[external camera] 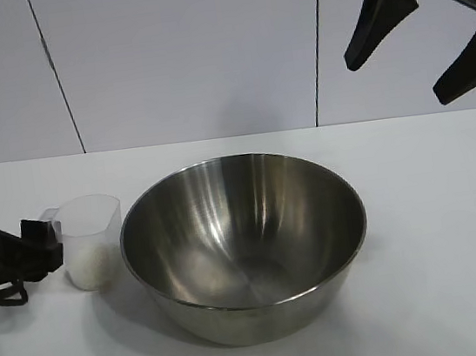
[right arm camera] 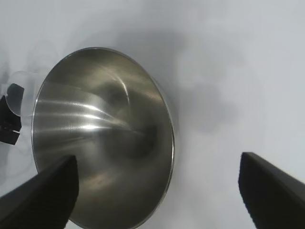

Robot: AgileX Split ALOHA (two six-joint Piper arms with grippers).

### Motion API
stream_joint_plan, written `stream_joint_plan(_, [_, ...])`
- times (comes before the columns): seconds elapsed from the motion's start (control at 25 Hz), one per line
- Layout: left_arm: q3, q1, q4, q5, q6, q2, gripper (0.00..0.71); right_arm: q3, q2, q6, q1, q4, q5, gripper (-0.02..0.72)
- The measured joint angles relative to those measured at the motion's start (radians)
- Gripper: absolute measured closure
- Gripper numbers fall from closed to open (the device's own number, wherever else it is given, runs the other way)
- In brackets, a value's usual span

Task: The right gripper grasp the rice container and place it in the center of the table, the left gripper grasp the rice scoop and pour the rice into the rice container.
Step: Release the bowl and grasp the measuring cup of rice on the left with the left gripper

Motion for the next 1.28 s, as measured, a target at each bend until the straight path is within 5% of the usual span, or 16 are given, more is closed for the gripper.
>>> stream_joint_plan(0.6, [-0.056,0.0,0.023,0.002,-0.029,0.033,0.186,0.0,0.0,0.001,0.0,0.0,-0.006,0.072])
stream_joint_plan(0.8, [-0.057,0.0,0.026,0.002,-0.029,0.039,0.332,0.0,0.0,0.001,0.0,0.0,-0.014,0.072])
stream_joint_plan(1.08, [-0.082,0.0,0.03,0.002,-0.029,0.039,0.398,0.0,0.0,0.001,0.0,0.0,-0.014,0.072])
stream_joint_plan(1.28, [-0.087,0.0,0.045,0.003,-0.028,0.039,0.578,0.0,0.0,0.002,0.0,0.0,-0.014,0.072])
